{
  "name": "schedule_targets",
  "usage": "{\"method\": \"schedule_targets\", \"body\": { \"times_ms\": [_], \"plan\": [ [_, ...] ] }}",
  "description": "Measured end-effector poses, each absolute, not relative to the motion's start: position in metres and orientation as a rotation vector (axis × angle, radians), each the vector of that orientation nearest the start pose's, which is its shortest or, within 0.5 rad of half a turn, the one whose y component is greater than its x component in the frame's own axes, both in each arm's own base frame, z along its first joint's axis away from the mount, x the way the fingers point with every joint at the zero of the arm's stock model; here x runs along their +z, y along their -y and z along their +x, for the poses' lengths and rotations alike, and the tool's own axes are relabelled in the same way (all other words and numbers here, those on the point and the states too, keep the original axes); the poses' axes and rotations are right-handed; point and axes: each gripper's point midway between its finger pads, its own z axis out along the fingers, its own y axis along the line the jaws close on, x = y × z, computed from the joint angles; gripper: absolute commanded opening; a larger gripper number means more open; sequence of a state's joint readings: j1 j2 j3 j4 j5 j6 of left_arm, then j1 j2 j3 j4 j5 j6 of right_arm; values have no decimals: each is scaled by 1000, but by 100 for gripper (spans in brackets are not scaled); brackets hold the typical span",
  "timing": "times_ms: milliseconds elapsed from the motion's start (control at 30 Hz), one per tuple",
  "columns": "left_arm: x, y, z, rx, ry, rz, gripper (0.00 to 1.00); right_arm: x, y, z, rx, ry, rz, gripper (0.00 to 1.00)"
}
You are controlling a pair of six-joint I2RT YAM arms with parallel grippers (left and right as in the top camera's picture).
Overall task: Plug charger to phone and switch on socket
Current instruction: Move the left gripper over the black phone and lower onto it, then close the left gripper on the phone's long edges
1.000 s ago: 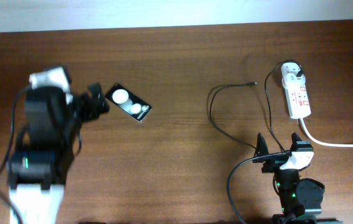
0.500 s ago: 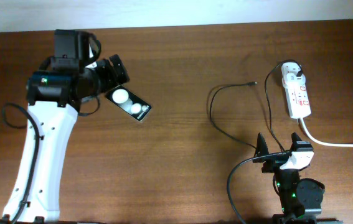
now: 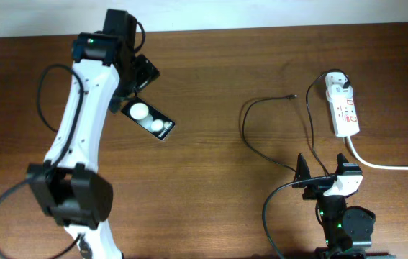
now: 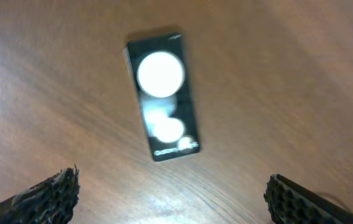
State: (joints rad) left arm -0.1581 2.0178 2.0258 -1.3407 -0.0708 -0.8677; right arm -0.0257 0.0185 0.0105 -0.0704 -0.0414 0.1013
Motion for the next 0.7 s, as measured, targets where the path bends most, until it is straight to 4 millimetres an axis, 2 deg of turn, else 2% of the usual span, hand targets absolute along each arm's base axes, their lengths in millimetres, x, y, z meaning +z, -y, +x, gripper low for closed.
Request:
{"method": "schedule_targets", "body": {
  "times_ms": [133, 267, 367, 533, 600, 700],
  "plan": [
    [123, 44, 439, -47, -2790, -1182, 99, 157, -1, 247, 92, -1648, 74, 99],
    [78, 55, 437, -70, -2903, -1239, 99, 157, -1, 247, 92, -1648, 74, 99],
    [63, 60, 437, -96, -2938, -1256, 99, 157, -1, 247, 92, -1648, 74, 99],
    [50, 63, 438, -103, -2958, -1266, 99, 157, -1, 247, 92, -1648, 73, 99],
    [38, 63, 439, -91, -2973, -1274, 99, 157, -1, 247, 91, -1648, 73, 99],
    [34, 64, 443, -101, -2962, -1268, 99, 157, -1, 247, 92, -1648, 74, 99]
  ]
}}
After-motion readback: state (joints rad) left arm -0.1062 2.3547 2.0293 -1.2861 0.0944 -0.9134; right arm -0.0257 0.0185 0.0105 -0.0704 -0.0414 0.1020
